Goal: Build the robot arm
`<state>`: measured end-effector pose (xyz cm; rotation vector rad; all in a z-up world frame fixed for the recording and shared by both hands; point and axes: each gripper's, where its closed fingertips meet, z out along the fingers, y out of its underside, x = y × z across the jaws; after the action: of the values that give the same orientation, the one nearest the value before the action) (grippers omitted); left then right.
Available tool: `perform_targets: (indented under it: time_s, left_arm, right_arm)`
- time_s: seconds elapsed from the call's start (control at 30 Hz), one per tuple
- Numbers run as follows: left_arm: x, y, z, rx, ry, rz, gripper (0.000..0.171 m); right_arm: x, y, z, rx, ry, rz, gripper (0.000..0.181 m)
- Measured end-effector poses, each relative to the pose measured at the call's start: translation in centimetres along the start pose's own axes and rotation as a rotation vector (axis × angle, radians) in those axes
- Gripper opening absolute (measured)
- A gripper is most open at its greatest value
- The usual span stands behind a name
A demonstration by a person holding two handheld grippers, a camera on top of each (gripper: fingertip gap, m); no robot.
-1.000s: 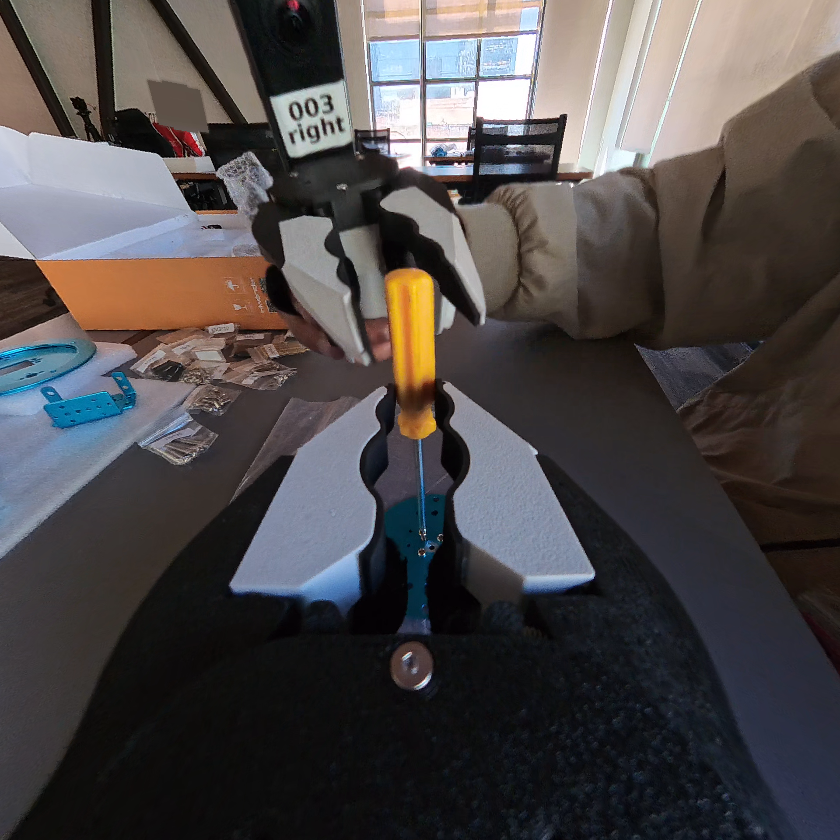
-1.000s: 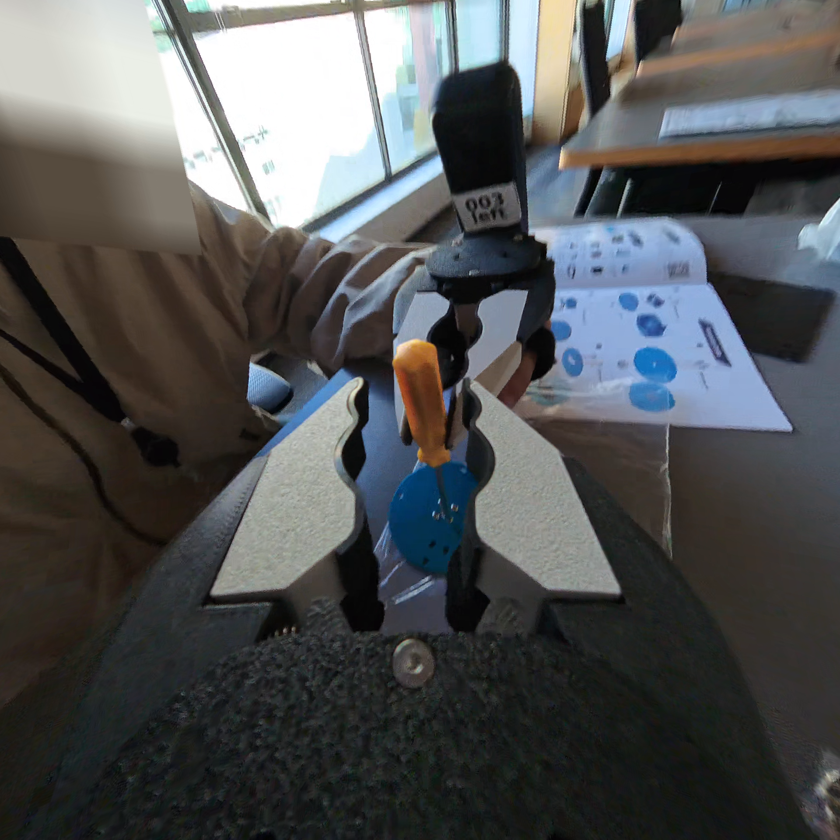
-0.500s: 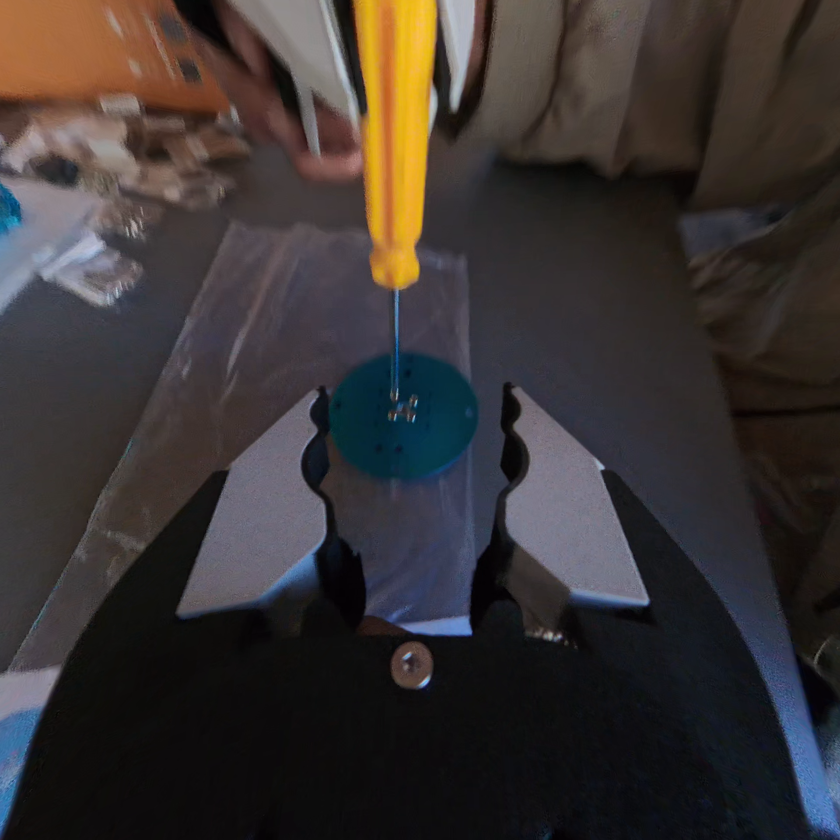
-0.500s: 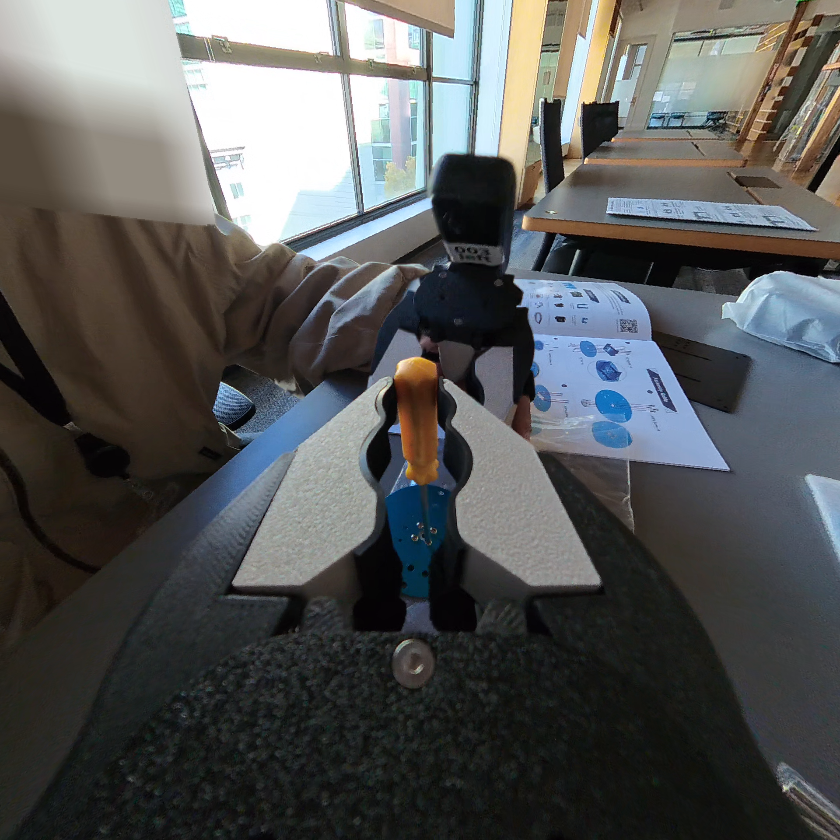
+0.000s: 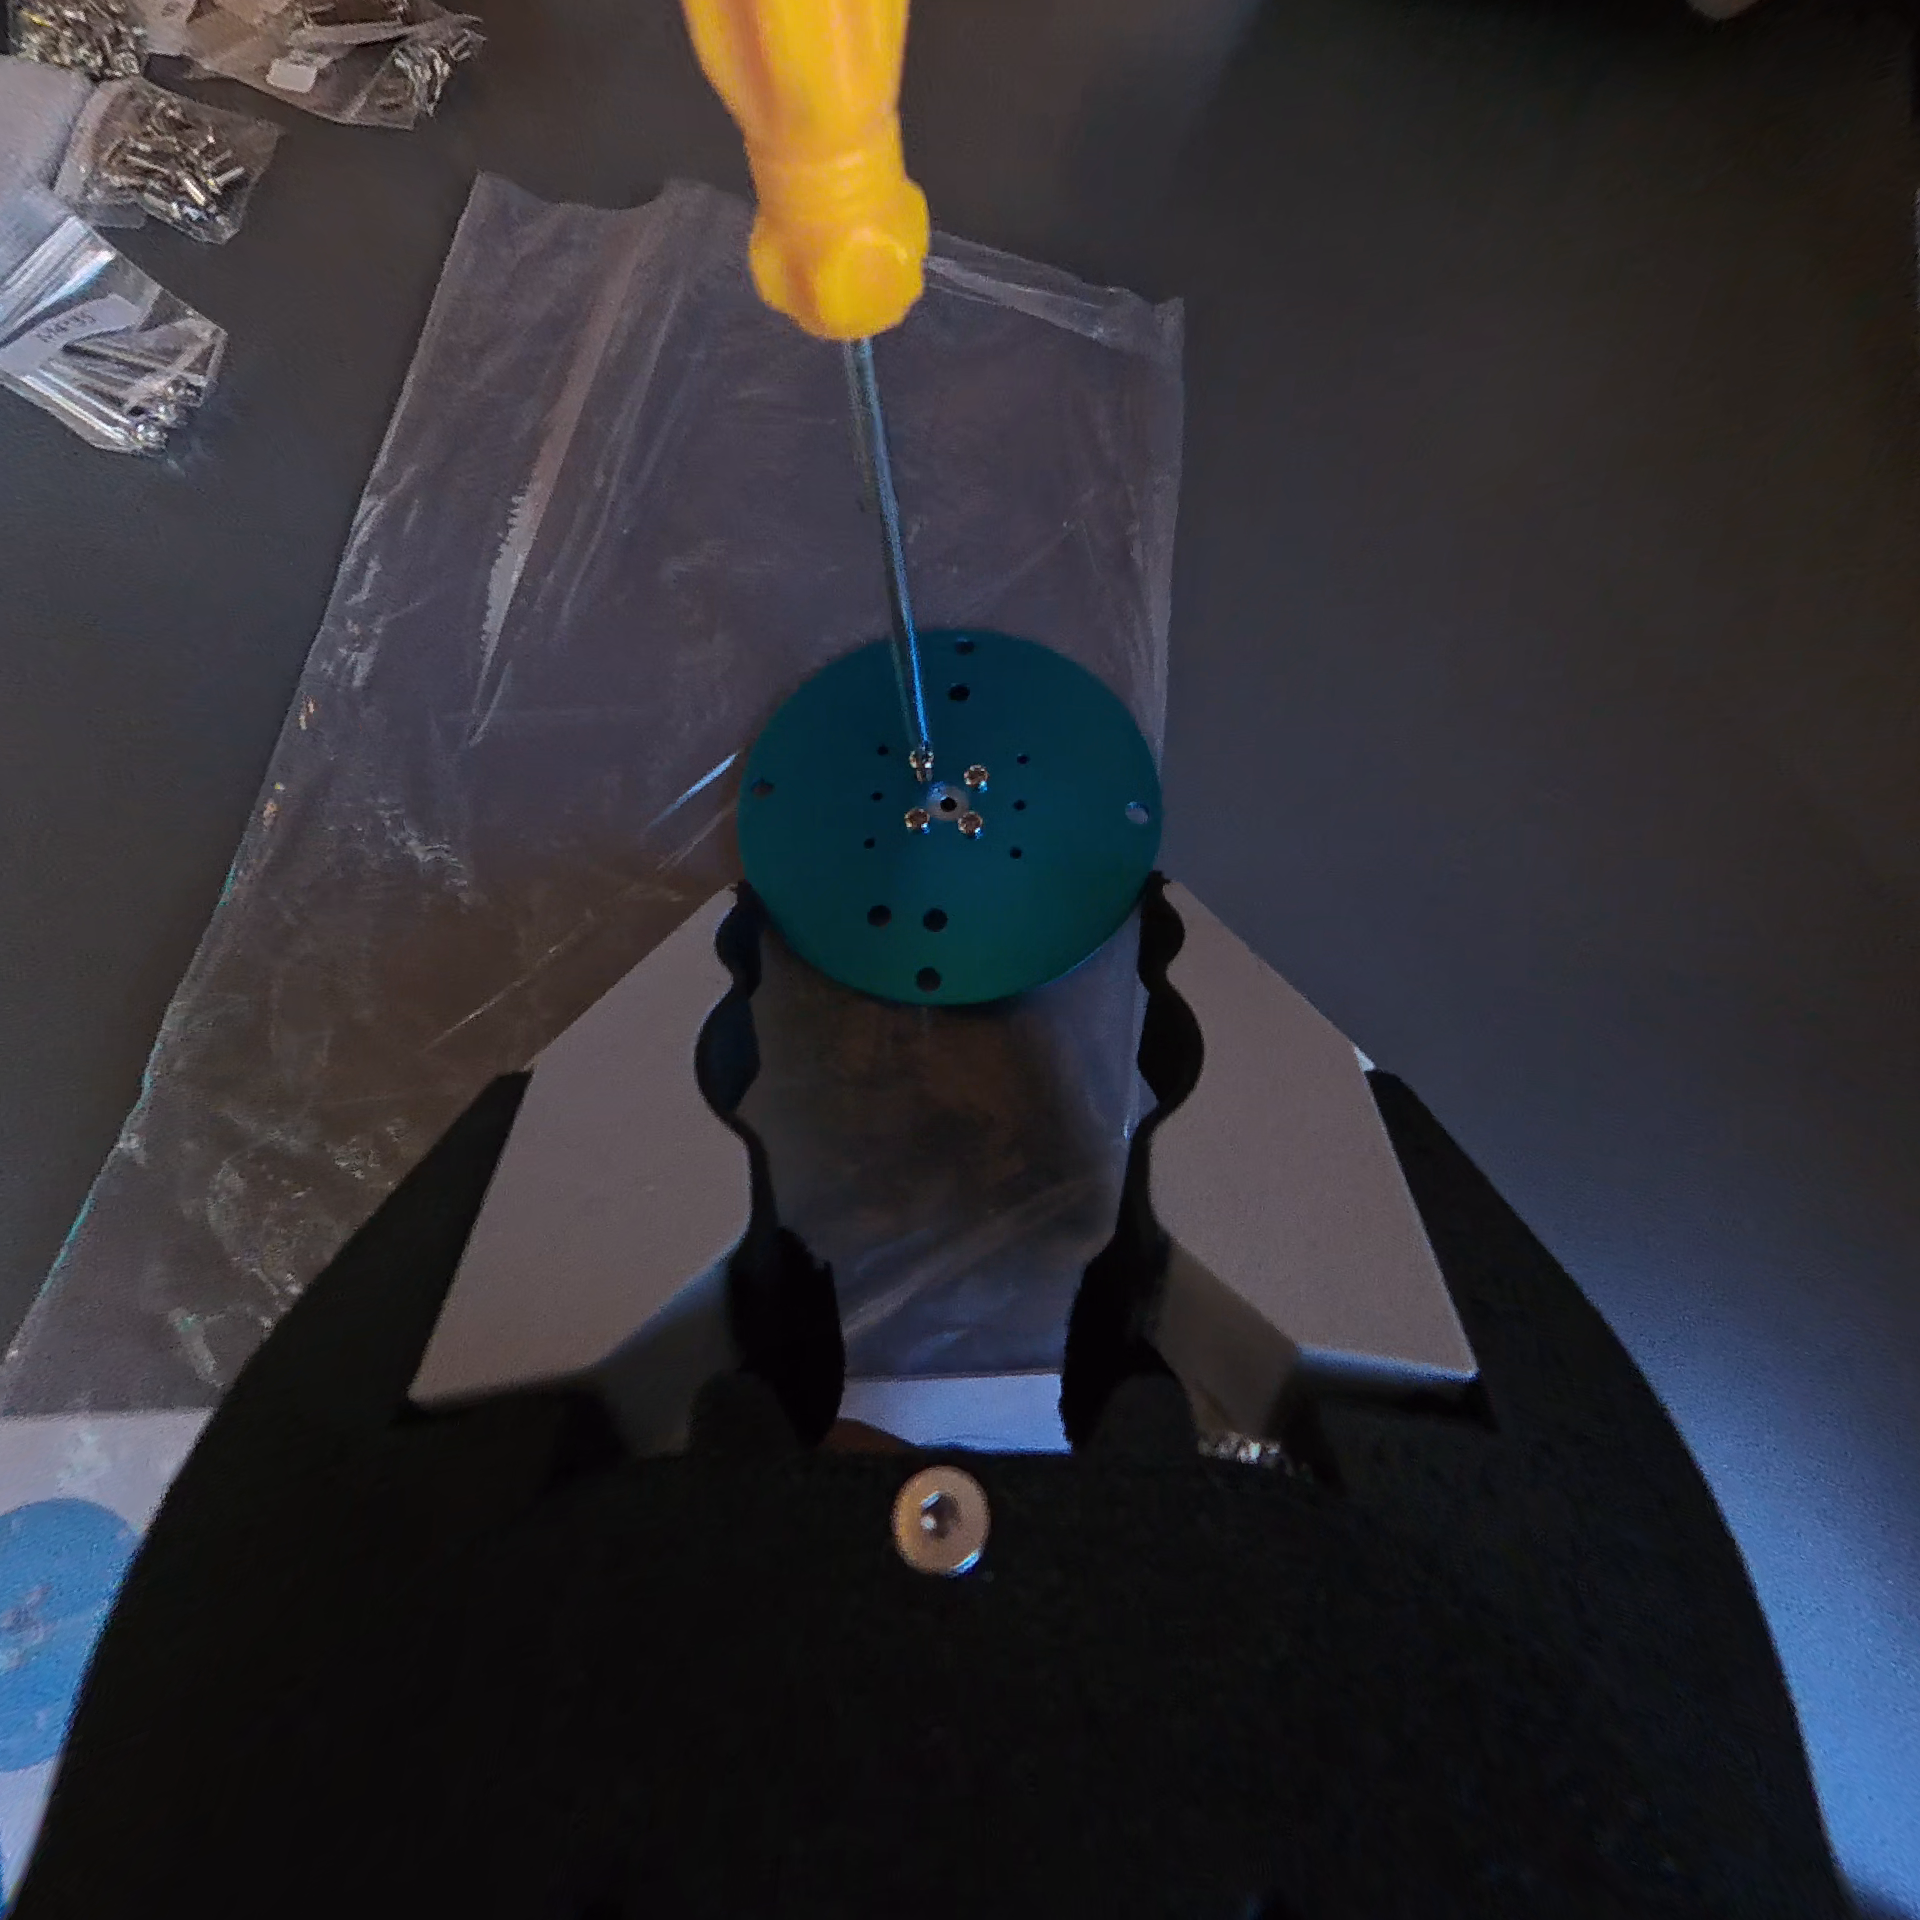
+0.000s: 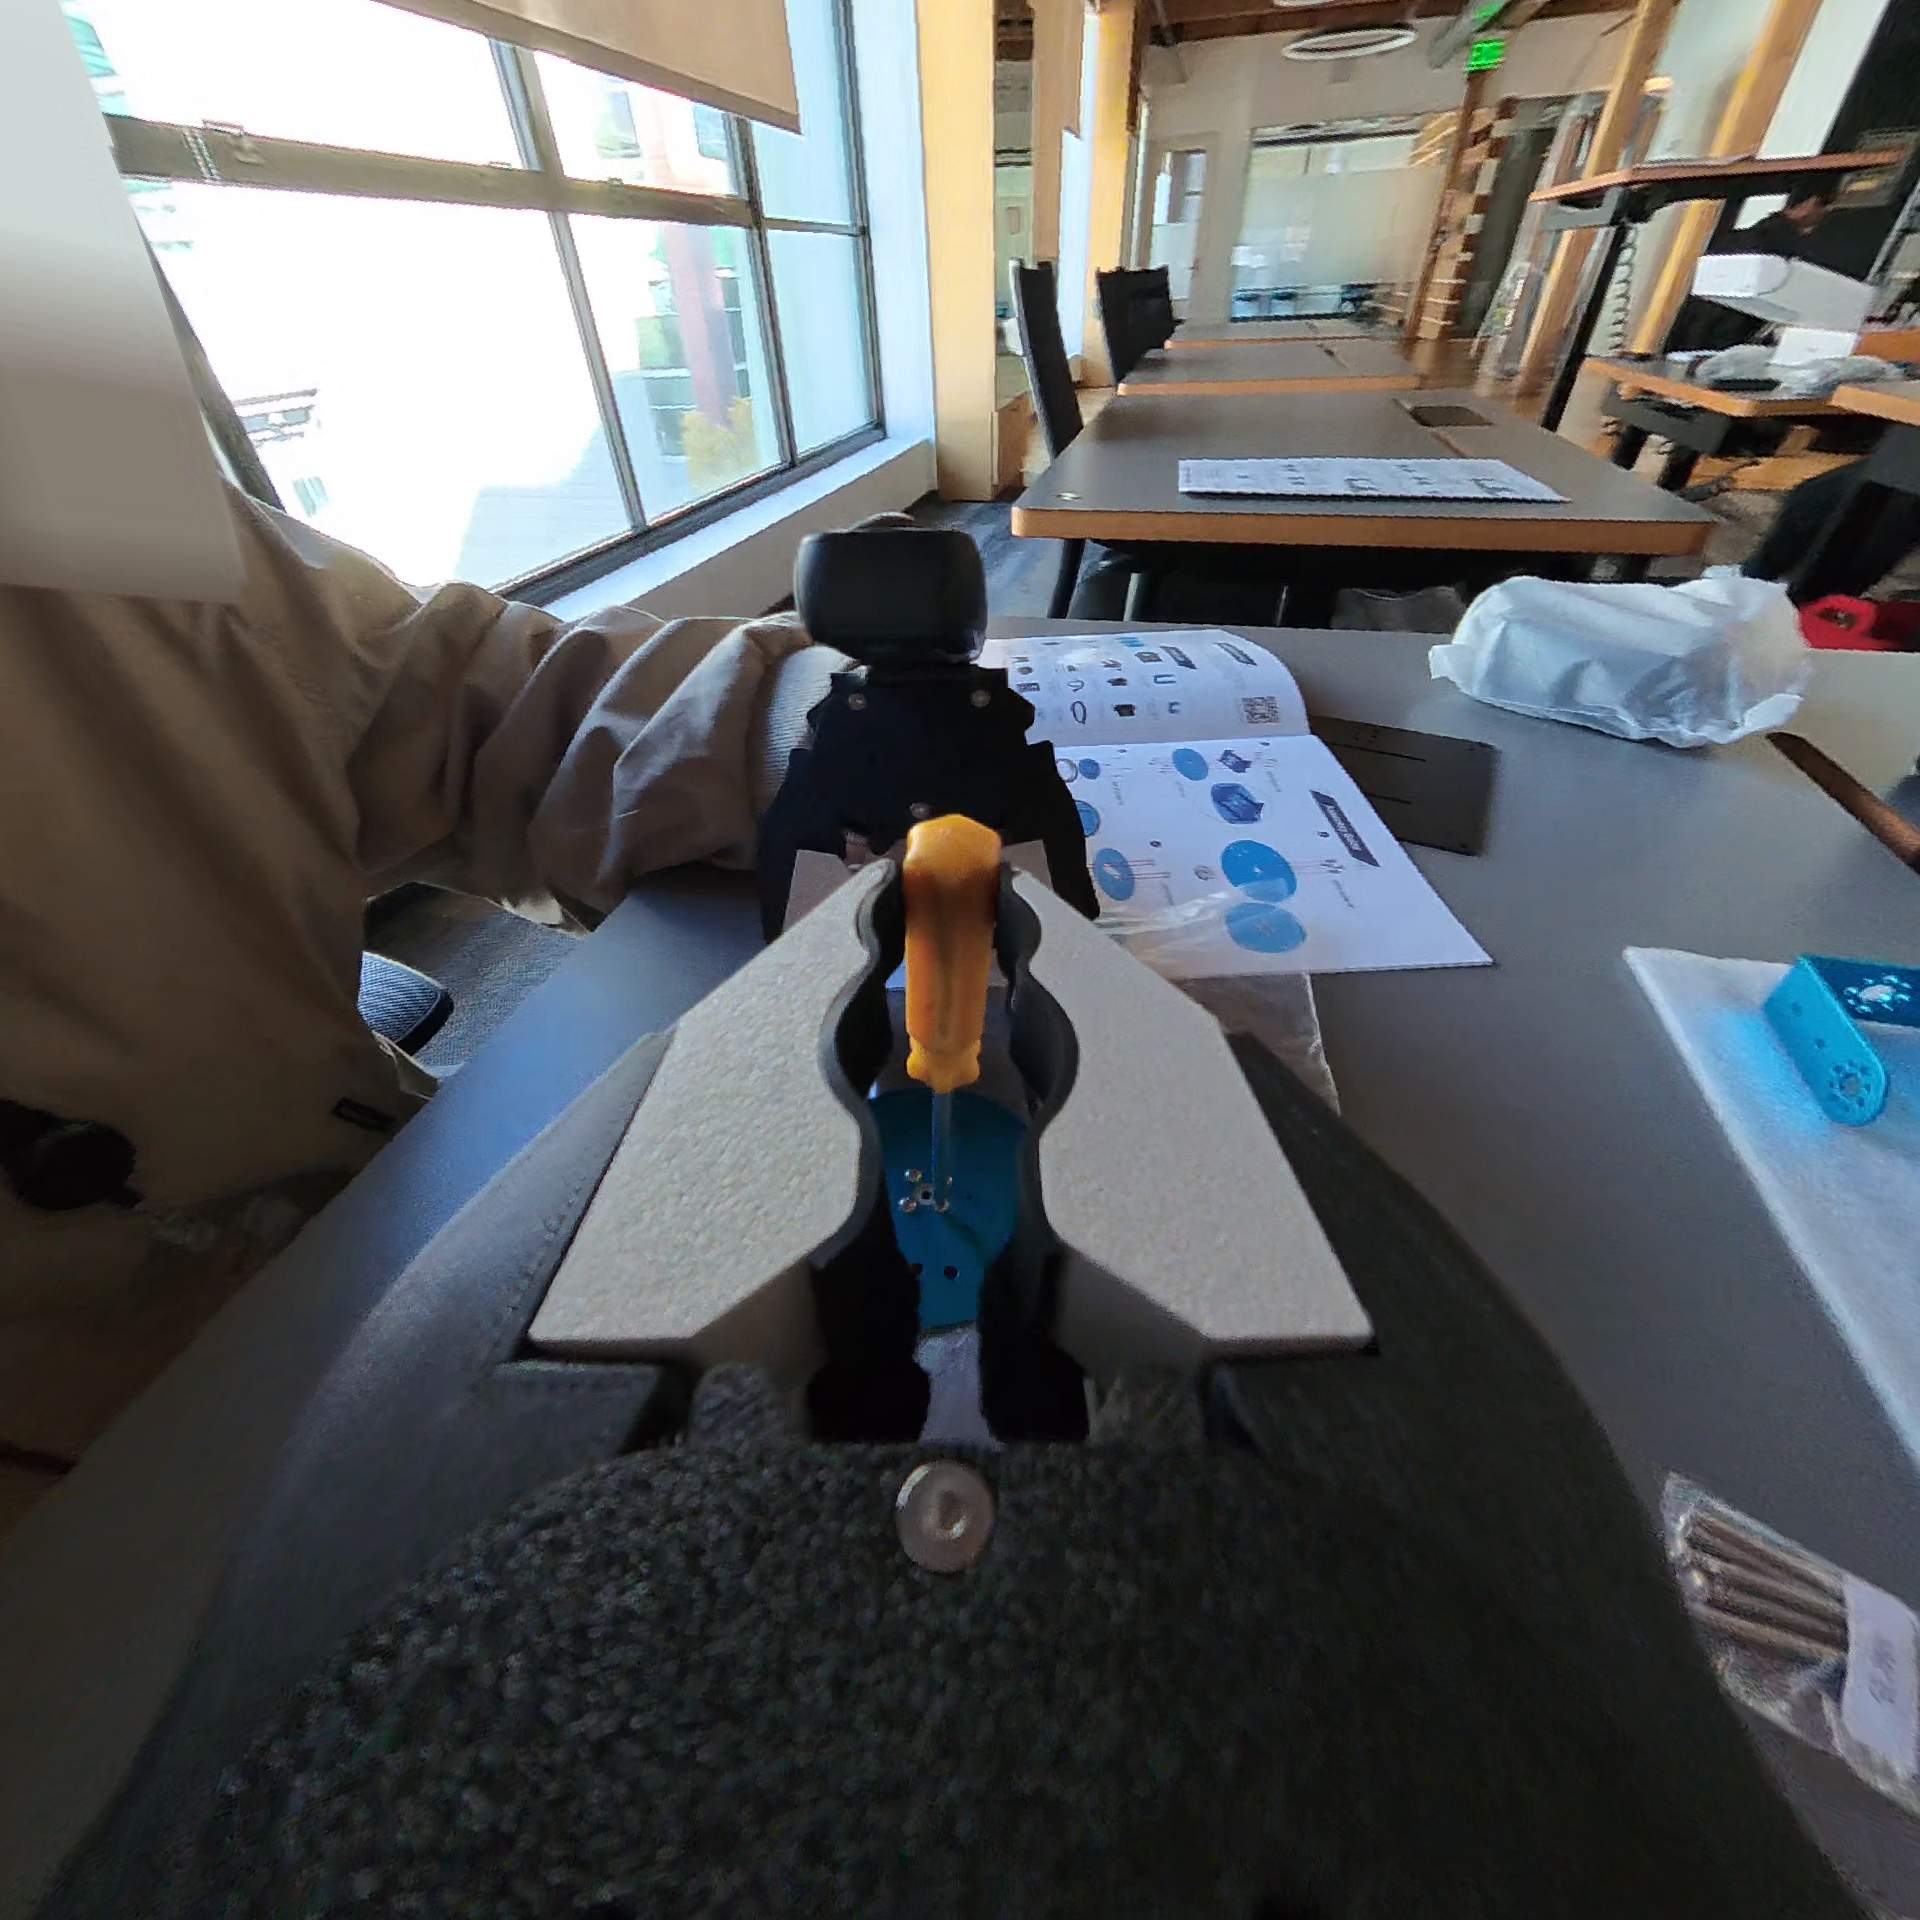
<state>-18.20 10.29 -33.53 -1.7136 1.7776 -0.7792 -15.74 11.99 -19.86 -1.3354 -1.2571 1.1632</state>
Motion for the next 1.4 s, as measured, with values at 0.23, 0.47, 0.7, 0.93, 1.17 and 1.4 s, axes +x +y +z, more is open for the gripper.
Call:
perform_targets:
  time_s: [0.23, 0.47, 0.7, 0.93, 1.17, 1.4]
  left_arm:
    - [0.0, 0.0, 0.0, 0.002, -0.015, -0.017, 0.074]
    - [0.1, 0.0, 0.1, 0.003, -0.031, -0.029, 0.074]
    - [0.1, -0.1, 0.1, 0.004, -0.044, -0.037, 0.074]
    - [0.2, -0.2, 0.2, 0.006, -0.056, -0.044, 0.074]
    - [-0.9, -4.2, -1.7, 0.209, -0.179, 0.002, 0.073]
    - [-0.9, -7.2, -1.4, 0.337, -0.255, 0.059, 0.008]
  right_arm:
    - [0.1, 0.3, -0.6, -0.044, 0.272, -0.006, 0.016]
    - [0.3, 0.3, -0.9, 0.005, 0.674, 0.062, 0.016]
    - [0.3, 0.2, -0.7, 0.064, 0.956, 0.151, 0.016]
    - [0.4, 0.4, -1.1, 0.063, 1.154, 0.24, 0.015]
    - [0.4, 0.5, -0.9, 0.012, 1.134, 0.261, 0.015]
    - [0.5, 0.5, -0.3, -0.052, 1.074, 0.272, 0.015]
